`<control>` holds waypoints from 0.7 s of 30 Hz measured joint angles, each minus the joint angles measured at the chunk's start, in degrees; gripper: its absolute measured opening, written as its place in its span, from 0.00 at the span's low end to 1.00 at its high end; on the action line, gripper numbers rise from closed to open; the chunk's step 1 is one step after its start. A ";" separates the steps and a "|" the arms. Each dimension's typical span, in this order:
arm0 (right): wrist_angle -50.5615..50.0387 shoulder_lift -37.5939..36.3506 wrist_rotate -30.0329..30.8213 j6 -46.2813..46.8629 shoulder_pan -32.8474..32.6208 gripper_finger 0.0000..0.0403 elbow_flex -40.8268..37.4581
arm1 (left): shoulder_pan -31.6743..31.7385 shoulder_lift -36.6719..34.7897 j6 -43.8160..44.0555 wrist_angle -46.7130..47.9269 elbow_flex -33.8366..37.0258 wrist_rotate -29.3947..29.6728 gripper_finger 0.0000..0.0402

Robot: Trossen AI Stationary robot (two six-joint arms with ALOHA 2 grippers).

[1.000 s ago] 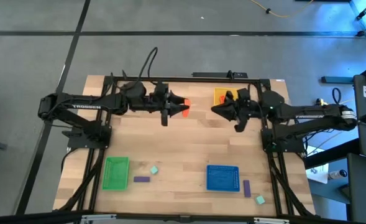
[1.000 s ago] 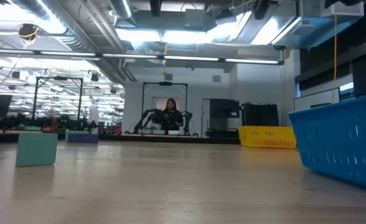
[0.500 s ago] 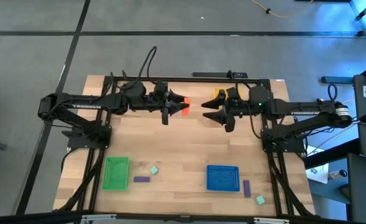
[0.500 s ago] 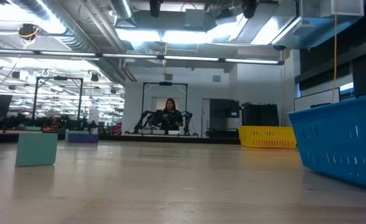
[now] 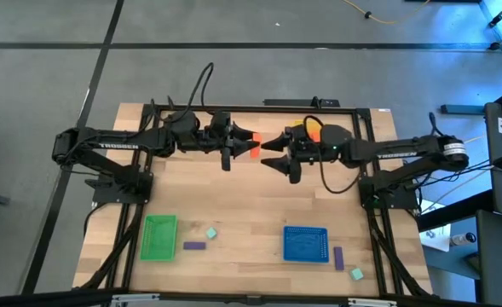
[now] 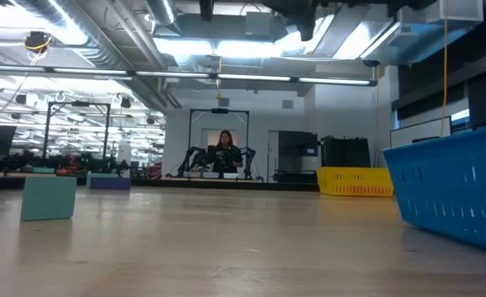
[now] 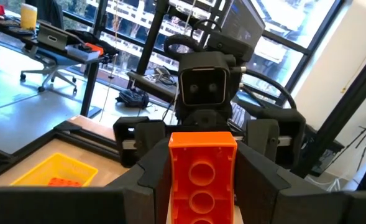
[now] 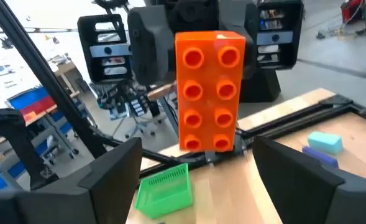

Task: Sort & place blocks by color
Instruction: Put the orange gamepiece into the yellow bin

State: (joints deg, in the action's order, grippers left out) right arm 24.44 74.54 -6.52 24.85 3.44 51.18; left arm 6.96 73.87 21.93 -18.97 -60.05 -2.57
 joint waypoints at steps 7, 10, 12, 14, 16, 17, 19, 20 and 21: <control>3.59 3.31 0.84 -0.06 0.00 0.77 0.00 | -1.03 0.00 -0.02 0.01 0.00 -0.06 0.31; 6.53 4.51 0.90 -0.08 0.00 0.77 0.00 | -1.07 0.00 0.00 0.01 0.00 -0.17 0.31; 9.22 5.10 0.88 -1.07 0.00 0.77 0.00 | -1.05 0.00 0.00 0.01 0.00 -0.13 0.31; 10.88 5.49 0.90 -1.41 0.00 0.77 0.00 | -1.05 0.00 0.00 0.01 0.00 -0.13 0.31; 11.14 5.51 0.90 -1.30 0.00 0.77 0.00 | -1.05 0.00 0.00 0.01 0.00 -0.13 0.31; 11.23 5.51 0.90 -1.32 0.00 0.77 0.00 | -1.05 0.00 0.00 0.01 0.00 -0.13 0.31; 11.31 5.51 0.87 -1.35 0.00 0.77 0.00 | -1.05 0.00 0.00 0.01 0.00 -0.12 0.31; 11.30 5.51 0.79 -1.35 0.00 0.77 0.00 | -1.05 0.00 0.00 0.01 0.00 -0.11 0.31; 11.31 5.51 0.54 -1.35 0.00 0.77 0.00 | -1.05 0.00 0.00 0.01 0.00 -0.11 0.31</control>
State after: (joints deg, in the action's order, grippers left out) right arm 35.75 80.05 -5.98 23.51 3.44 51.18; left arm 5.91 73.87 21.93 -18.96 -60.05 -2.68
